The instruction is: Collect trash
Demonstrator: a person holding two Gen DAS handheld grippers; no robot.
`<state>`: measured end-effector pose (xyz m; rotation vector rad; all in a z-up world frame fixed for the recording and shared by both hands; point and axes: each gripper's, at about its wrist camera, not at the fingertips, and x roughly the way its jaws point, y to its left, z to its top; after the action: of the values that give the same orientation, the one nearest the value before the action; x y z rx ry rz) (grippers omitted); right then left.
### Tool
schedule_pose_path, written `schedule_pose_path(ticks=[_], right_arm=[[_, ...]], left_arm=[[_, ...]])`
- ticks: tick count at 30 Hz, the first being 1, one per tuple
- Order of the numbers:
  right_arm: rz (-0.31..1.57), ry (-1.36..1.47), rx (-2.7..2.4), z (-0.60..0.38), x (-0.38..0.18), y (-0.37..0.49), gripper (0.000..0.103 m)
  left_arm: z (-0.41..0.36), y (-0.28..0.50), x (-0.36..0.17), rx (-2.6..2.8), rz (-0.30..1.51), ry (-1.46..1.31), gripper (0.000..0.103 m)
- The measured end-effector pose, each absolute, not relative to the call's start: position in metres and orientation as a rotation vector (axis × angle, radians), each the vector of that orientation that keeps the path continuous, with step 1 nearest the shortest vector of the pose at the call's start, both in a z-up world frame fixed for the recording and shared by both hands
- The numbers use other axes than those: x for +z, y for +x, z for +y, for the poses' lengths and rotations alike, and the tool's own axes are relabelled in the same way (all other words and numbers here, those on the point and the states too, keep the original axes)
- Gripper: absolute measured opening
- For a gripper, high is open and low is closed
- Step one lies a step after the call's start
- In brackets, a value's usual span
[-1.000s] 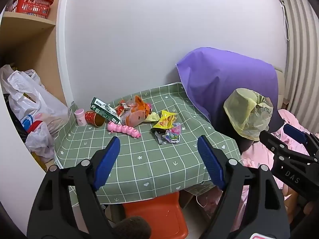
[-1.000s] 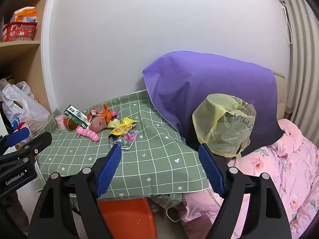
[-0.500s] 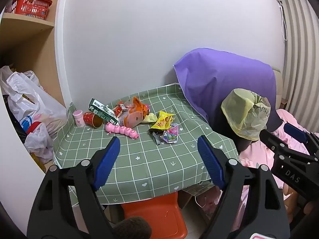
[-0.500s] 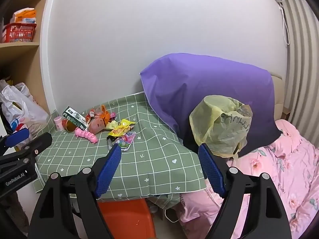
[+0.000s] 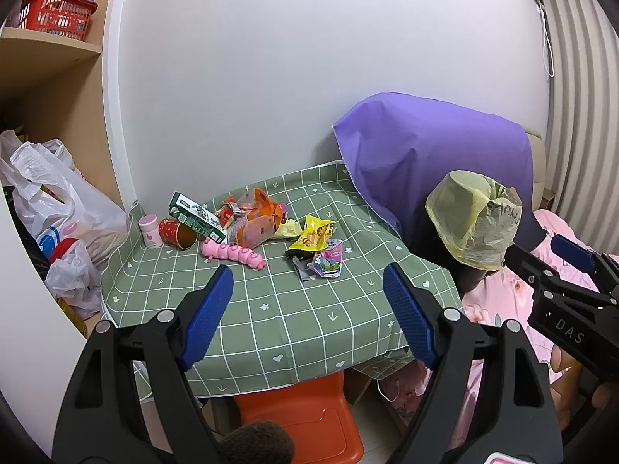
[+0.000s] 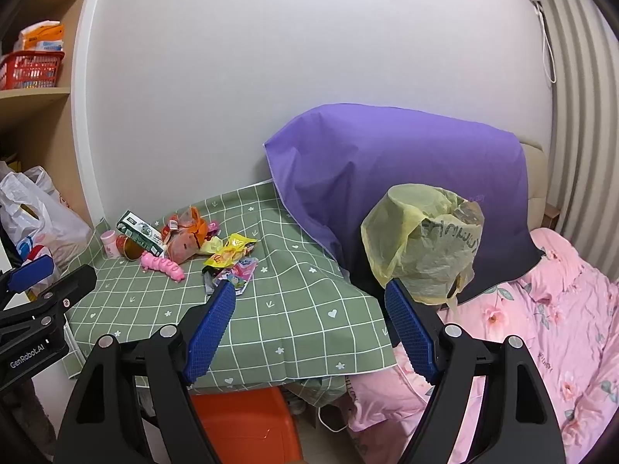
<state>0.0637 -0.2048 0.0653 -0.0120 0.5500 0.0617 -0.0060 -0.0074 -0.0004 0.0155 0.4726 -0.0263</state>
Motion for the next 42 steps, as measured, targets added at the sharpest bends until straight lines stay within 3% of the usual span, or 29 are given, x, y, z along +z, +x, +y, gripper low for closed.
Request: schedule_pose_path(ticks=[42], right_arm=[[0.555, -0.008, 0.060, -0.2079, 0.0616, 0.0659, 0.076]], left_arm=[[-0.0104, -0.0065, -0.0001, -0.027, 0.472, 0.017, 0.076]])
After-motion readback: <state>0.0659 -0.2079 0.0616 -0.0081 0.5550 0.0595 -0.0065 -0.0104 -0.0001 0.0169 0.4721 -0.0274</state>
